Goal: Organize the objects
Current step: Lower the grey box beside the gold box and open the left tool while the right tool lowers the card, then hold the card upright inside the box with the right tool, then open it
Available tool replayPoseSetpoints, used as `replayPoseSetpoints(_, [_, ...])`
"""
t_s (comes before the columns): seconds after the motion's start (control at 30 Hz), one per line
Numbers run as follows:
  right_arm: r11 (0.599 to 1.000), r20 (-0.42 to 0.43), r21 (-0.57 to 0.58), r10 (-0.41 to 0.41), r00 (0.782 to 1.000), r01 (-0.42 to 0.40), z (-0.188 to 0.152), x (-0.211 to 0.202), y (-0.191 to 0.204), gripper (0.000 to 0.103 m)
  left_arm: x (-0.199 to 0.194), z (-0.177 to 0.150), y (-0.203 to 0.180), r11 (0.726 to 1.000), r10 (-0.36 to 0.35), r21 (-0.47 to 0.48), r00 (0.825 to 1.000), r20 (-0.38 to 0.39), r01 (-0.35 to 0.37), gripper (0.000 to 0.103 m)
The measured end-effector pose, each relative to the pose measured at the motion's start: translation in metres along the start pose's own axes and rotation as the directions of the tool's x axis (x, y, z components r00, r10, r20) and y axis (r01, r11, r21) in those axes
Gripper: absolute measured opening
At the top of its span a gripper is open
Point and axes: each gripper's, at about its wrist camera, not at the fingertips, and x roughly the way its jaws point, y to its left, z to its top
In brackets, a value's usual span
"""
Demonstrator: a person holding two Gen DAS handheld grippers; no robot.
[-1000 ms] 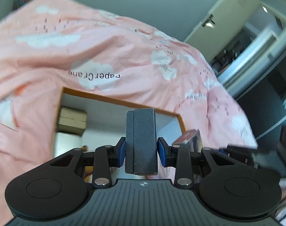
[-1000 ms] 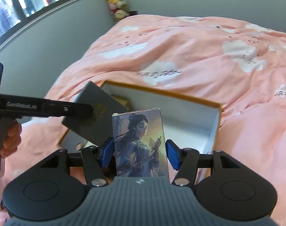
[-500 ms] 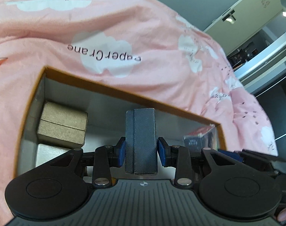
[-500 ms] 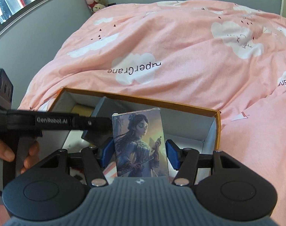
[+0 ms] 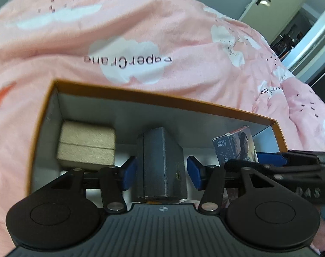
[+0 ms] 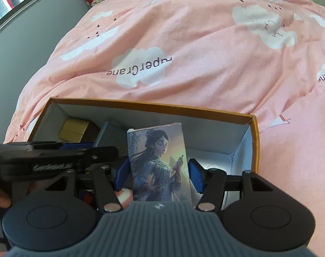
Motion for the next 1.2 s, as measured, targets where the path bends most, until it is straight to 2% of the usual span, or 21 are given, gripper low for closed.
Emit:
replayPoseSetpoints(0.13, [0.998,0.005,0.064,-0.002,1.000,0.001,-0.001,0.005,-0.004,0.061,-0.010,0.000,0.000,1.000,0.020,0.021,1.000,0.010,-0.020,0.060])
replayPoseSetpoints(0.23, [0.994,0.004,0.109,-0.014,1.000,0.013,-0.003,0.009,-0.005,0.061,-0.012,-0.002,-0.003,0.997,0.050,0.056,0.999,-0.006,-0.050,0.046])
replayPoseSetpoints(0.33, [0.988,0.000,0.154,-0.031,1.000,0.030,-0.003,0.016,-0.005,0.061,-0.013,-0.006,-0.003,0.996,0.062,0.070,0.998,-0.003,-0.062,0.045])
replayPoseSetpoints(0.47, [0.978,-0.017,0.197,-0.065,0.998,0.067,-0.004,0.027,-0.002,0.061,-0.006,-0.009,-0.007,0.988,0.095,0.124,0.995,-0.030,-0.091,0.037])
replayPoseSetpoints(0.77, [0.970,-0.050,0.231,-0.072,0.996,0.082,-0.003,0.044,-0.002,0.061,0.006,-0.011,-0.014,0.964,0.173,0.209,0.984,-0.033,-0.163,0.037])
replayPoseSetpoints(0.9, [0.969,-0.052,0.235,-0.071,0.996,0.081,-0.003,0.044,-0.004,0.061,0.013,-0.012,-0.025,0.941,0.206,0.280,0.978,-0.028,-0.190,0.036])
replayPoseSetpoints(0.97, [0.969,-0.051,0.232,-0.071,0.996,0.082,-0.003,0.043,-0.003,0.061,0.013,-0.012,-0.028,0.936,0.206,0.299,0.978,-0.033,-0.187,0.036])
replayPoseSetpoints(1.1, [0.971,-0.046,0.225,-0.067,0.997,0.075,-0.004,0.041,-0.005,0.061,0.003,-0.011,-0.024,0.954,0.147,0.279,0.984,-0.102,-0.113,0.036])
replayPoseSetpoints(1.2, [0.974,-0.045,0.216,-0.065,0.997,0.073,-0.004,0.040,-0.005,0.061,0.002,-0.014,-0.026,0.943,0.172,0.307,0.978,-0.119,-0.128,0.037])
